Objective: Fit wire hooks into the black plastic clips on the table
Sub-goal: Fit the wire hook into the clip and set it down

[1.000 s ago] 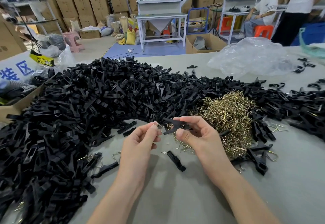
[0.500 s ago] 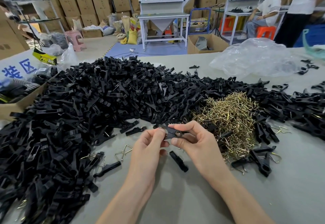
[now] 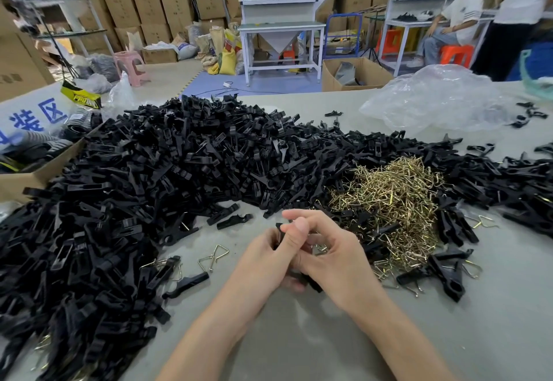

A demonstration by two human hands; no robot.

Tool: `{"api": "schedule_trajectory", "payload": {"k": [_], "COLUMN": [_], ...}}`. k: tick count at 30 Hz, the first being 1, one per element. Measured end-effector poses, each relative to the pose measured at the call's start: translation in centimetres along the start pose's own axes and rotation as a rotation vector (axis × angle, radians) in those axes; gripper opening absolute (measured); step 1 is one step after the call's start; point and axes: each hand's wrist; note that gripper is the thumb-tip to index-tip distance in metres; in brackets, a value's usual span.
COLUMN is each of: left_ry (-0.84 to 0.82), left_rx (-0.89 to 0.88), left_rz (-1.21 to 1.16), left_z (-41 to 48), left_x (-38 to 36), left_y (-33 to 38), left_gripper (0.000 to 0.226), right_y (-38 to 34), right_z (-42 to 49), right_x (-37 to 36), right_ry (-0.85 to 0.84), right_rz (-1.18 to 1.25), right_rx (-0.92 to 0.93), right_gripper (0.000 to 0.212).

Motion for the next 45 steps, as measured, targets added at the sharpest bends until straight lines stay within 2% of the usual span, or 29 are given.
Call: {"api": "schedule_trajectory", "payload": {"k": [3,8,12,16,18,23,30,35,37,42,45], "left_ry": [-0.015,-0.069,-0.103,-0.158,-0.190,-0.277,-0.245,-0.174,-0.158,-0.117,-0.108], "left_rx": [0.035,0.034,0.008,0.015,0.022,0.020,0.014,0.024,0.027,0.046,0.039], "left_rz": [-0.051,-0.090,-0.108,-0.109,-0.104,-0.126,-0.122,-0.063,-0.050,-0.079,-0.082], "left_z": [0.1,0.2,0.1,0.1,0.2,0.0,0.1,0.2,0.2,0.2,0.3], "left_x": [0.0,0.0,0.3,0.6,0.8,1.3,1.4,1.1,1.1,1.0,0.8], "left_y": [0.3,0.5,0.4,0.5,0.5,0.8,0.5,0.1,0.0,0.1,0.0], "left_gripper": [0.072,0.053,0.049,0.034,0.022,0.012,0.015,0.032,0.041,0.042,0.047], "right_y": [-0.1,0.2,0.4,0.3,0.3,0.0,0.0,0.3,0.4,0.6,0.6], "right_z": [-0.1,-0.2,-0.1,-0.3,-0.4,-0.5,-0.5,-0.4,-0.3,-0.2,-0.1], "right_x": [-0.4,-0.7,-0.5,-0.3,-0.4,-0.4,-0.3,-0.2,-0.2,-0.2,-0.1], "right_ry": [-0.033,-0.071,-0.063,-0.059,-0.054,-0.073,-0.047,-0.083,-0.084,-0.068,-0.060], "right_rz": [0.052,0.025,0.005,0.023,0.028,0.003,-0.077,-0.026,-0.025,-0.043,-0.047], "right_rx": [-0.011,-0.005,-0.003,-0.016,-0.013,-0.019,0.016,0.003,0.008,0.017,0.009], "right_gripper": [0.038,0.037,0.036,0.046,0.041,0.036,0.041,0.069,0.074,0.074,0.068]}}
Point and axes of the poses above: each hand's wrist, its own z-axis towards the middle knuckle, its own x-axis out of the back of the hand, y = z × x, and after that the axes turned 15 degrees about -x, right-handed
